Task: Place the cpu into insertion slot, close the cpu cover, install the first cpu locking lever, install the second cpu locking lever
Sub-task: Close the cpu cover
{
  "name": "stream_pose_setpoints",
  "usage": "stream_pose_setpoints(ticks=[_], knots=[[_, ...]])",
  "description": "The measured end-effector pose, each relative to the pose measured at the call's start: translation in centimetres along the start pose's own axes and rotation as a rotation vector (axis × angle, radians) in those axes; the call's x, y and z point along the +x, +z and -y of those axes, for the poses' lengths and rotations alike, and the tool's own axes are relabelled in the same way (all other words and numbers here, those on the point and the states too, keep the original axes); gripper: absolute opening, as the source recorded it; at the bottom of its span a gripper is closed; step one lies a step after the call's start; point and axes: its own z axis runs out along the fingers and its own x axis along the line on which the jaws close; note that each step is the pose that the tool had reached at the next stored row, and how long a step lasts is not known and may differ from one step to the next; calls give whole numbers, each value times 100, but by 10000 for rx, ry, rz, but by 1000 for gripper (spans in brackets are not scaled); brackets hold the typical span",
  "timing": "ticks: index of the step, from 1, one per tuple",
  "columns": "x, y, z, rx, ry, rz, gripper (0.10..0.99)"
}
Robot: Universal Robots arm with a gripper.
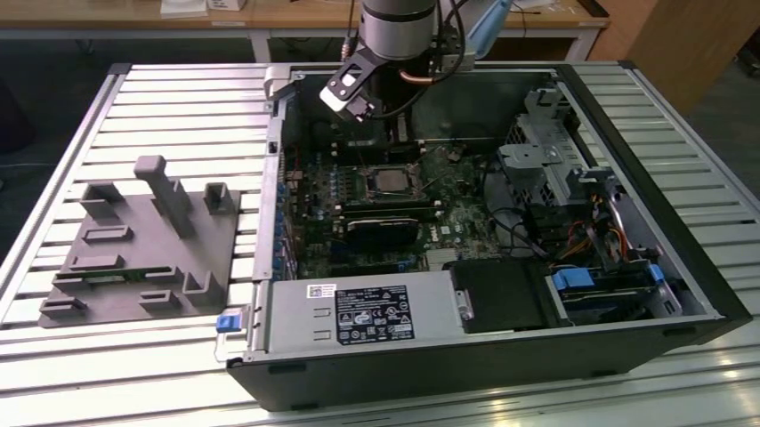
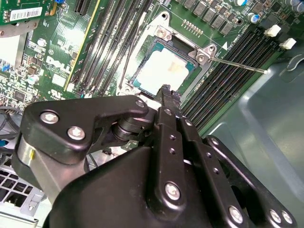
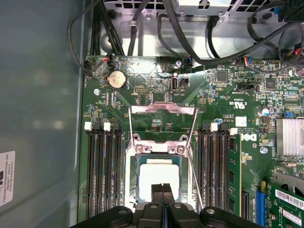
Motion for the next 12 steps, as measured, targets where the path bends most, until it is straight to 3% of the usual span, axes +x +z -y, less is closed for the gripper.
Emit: stream_pose_setpoints(ticks=[5, 12], knots=[[0, -17, -1, 2, 0, 1, 106], [1, -110, -7, 1, 0, -1, 106]])
